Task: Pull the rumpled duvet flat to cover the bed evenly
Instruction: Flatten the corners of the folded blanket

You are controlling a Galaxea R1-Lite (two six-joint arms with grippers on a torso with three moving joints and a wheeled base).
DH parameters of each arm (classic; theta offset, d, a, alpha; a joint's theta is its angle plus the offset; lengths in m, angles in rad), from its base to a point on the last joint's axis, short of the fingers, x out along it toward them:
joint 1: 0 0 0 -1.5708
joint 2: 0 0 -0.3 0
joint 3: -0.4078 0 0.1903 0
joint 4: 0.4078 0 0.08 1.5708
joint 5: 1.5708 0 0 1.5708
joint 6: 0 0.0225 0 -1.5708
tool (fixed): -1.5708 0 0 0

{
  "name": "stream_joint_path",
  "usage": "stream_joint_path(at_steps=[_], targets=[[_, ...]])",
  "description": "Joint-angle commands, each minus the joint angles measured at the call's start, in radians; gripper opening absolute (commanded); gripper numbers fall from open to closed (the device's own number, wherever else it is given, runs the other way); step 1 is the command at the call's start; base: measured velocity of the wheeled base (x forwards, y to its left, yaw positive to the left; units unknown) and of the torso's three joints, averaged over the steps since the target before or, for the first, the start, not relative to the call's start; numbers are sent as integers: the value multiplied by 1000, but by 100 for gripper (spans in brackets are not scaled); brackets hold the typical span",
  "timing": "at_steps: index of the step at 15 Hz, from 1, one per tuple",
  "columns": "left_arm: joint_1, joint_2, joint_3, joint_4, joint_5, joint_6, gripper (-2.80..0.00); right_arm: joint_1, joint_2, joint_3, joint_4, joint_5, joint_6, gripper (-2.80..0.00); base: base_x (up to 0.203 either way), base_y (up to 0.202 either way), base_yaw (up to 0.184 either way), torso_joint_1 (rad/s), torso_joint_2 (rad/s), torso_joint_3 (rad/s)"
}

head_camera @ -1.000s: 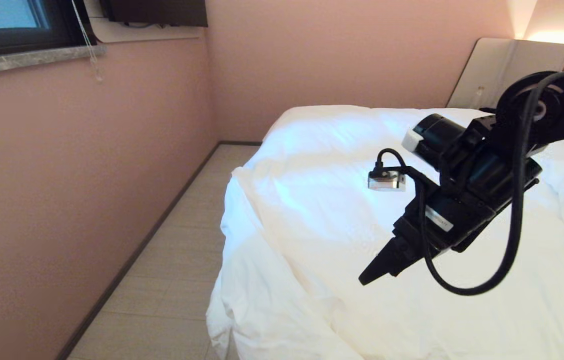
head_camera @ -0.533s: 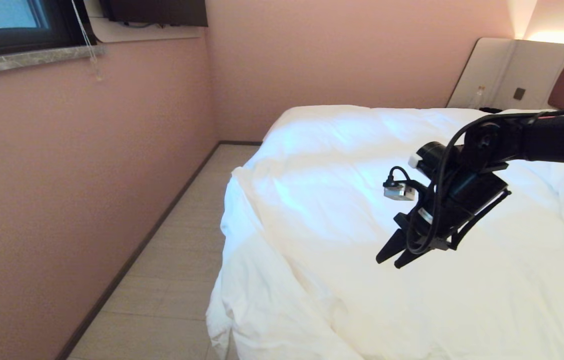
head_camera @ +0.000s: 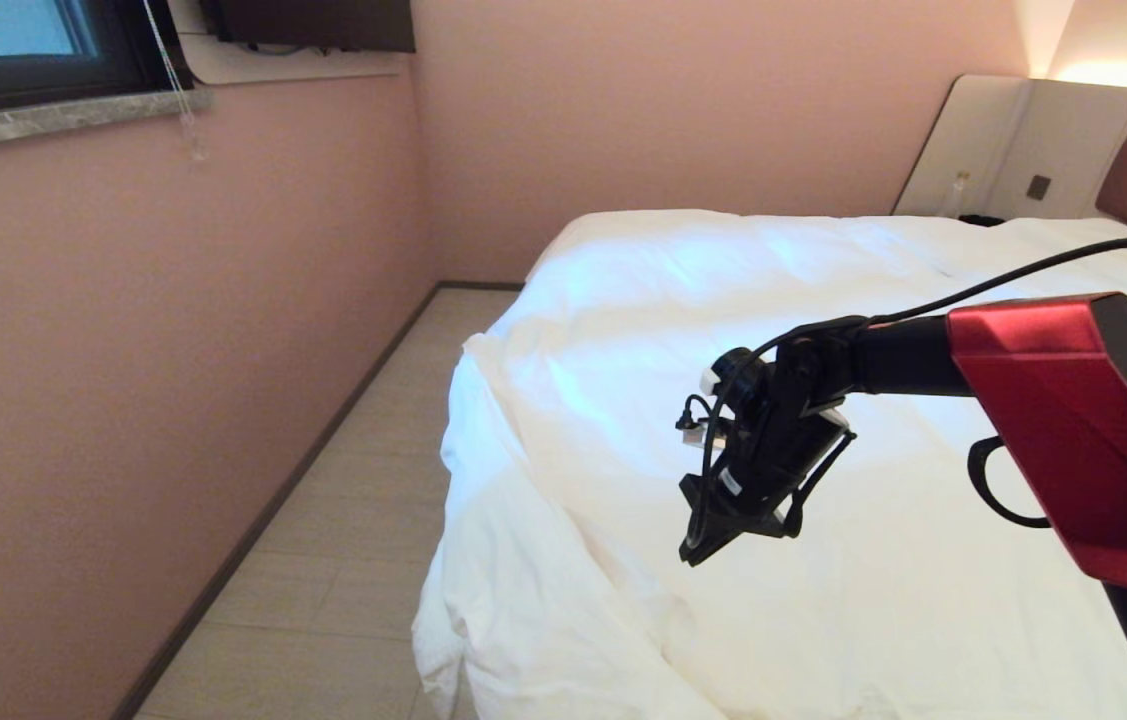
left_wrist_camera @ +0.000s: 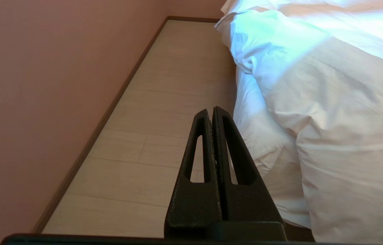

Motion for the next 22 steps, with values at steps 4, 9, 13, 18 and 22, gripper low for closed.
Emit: stream_joint_path(at_steps=[4, 9, 13, 18, 22], targets=[[1, 0, 0, 0, 0, -1, -280, 65, 75, 0, -143, -150, 219, -280, 0, 0, 0, 0, 0, 0], [1, 0, 0, 0, 0, -1, -280, 105, 111, -1, -172, -171, 285, -280, 0, 0, 0, 0, 0, 0], [0, 0, 0, 0, 0, -1, -280, 191, 108, -2, -172, -199, 305, -280, 0, 0, 0, 0, 0, 0], [1, 0, 0, 0, 0, -1, -280, 323, 100, -3, -173, -212, 310, -280, 0, 0, 0, 0, 0, 0], [1, 0, 0, 0, 0, -1, -280, 412, 98, -5, -182, -213, 325, -280, 0, 0, 0, 0, 0, 0]])
